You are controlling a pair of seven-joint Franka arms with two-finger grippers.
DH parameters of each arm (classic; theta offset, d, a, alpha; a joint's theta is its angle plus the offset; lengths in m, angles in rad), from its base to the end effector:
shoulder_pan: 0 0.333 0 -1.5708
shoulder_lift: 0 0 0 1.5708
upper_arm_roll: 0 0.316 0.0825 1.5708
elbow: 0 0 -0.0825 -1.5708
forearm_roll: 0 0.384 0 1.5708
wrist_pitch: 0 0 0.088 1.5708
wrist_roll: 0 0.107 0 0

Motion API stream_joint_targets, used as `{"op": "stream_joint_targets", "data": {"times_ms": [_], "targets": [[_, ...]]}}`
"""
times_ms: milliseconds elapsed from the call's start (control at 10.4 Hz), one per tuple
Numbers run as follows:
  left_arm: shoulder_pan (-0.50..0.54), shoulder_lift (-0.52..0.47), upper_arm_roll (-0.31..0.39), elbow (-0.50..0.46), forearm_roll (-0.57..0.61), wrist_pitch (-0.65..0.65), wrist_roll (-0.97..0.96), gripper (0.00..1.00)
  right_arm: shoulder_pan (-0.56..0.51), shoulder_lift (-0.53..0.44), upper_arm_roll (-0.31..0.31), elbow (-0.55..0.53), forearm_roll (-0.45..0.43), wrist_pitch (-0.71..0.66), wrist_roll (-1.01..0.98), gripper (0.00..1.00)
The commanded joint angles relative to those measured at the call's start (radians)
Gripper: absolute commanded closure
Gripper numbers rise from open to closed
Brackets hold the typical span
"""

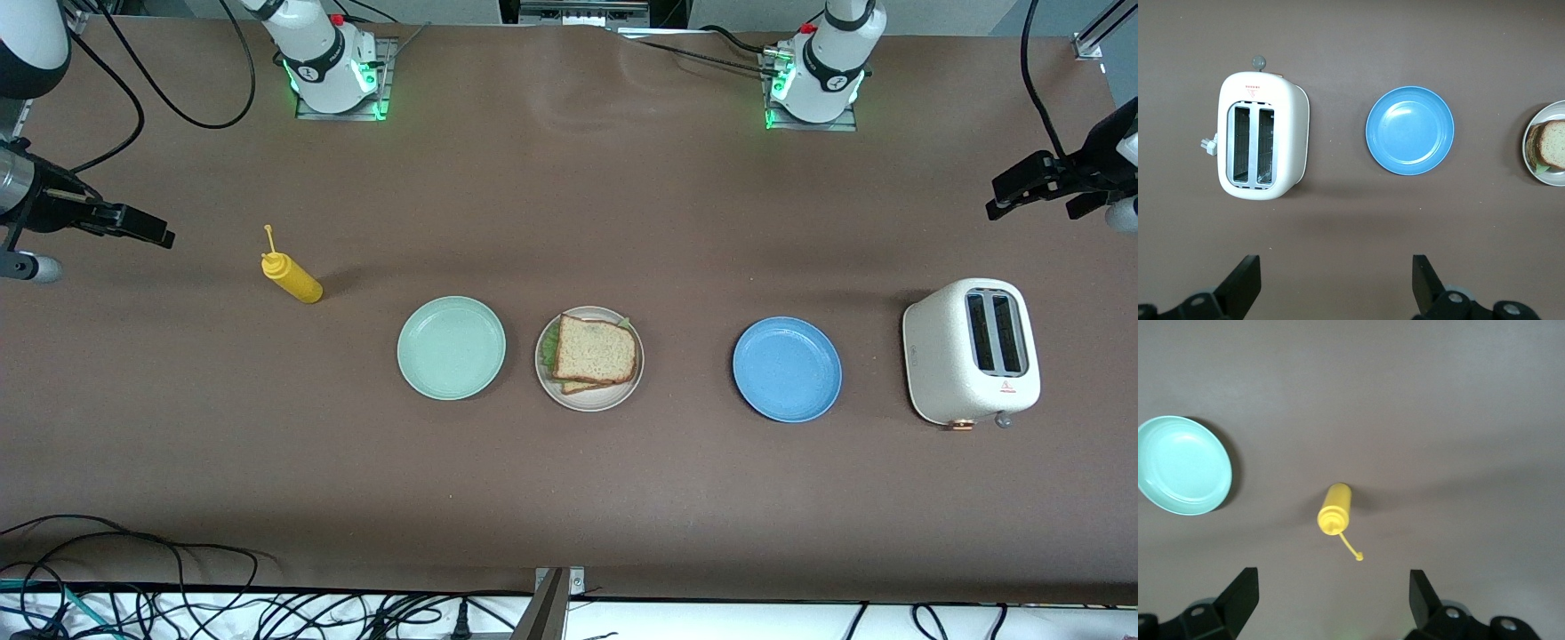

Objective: Make sandwich on beige plate with both arms

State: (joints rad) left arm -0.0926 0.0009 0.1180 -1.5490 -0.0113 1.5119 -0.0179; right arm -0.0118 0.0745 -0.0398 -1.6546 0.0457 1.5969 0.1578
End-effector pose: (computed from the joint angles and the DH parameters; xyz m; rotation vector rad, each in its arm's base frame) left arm 0.5487 0.0126 0.6292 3.1290 0.0671 -0.0594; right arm 0.5706 -0.0240 0.5454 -3.0814 0.3305 0.2083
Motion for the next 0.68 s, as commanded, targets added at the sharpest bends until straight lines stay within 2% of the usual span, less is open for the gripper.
{"op": "stream_joint_targets", "data": {"times_ms": [0,579], "targets": [[0.001,0.016,0.012,0.032,-0.018,-0.024,-0.002,0.0,0.004,-0.002,0.003,0.002,0.026,-0.012,0.049,0.0],[0.014,0.017,0.014,0.032,-0.018,-0.024,0.001,0.0,0.007,-0.002,0.008,0.002,0.017,-0.014,0.043,0.0]]}}
